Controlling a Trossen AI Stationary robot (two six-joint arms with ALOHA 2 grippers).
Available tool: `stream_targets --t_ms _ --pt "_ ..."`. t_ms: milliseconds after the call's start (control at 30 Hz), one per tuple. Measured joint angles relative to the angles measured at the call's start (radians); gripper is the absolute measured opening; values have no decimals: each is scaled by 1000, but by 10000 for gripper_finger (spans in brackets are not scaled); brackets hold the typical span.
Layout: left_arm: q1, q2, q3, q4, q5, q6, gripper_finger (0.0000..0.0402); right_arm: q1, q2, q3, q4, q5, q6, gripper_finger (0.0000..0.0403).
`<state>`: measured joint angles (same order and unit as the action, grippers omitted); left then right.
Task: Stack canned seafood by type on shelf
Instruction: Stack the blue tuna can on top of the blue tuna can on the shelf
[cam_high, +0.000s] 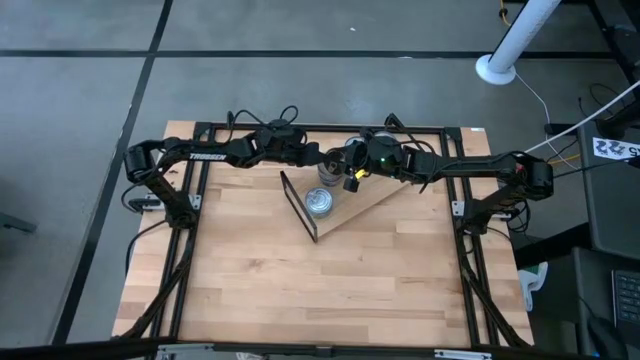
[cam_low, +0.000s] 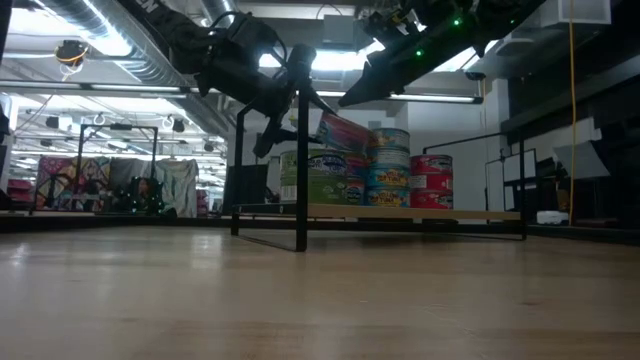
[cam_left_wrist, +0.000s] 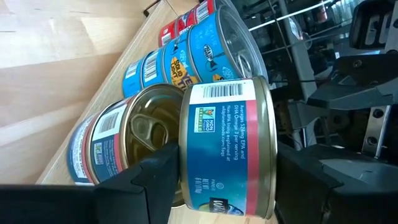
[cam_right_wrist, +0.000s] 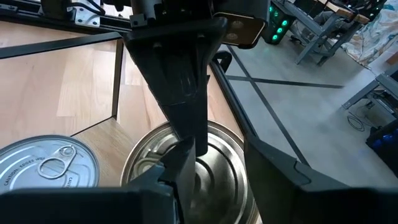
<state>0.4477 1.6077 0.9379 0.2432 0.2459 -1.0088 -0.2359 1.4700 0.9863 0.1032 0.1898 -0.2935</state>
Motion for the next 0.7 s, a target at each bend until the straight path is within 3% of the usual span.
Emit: stream_targets --t_ms 400,700 --pt "8 0 0 -1 -3 -20 323 0 0 0 0 0 0 138" --pt "25 0 0 -6 -7 14 337 0 0 0 0 0 0 138"
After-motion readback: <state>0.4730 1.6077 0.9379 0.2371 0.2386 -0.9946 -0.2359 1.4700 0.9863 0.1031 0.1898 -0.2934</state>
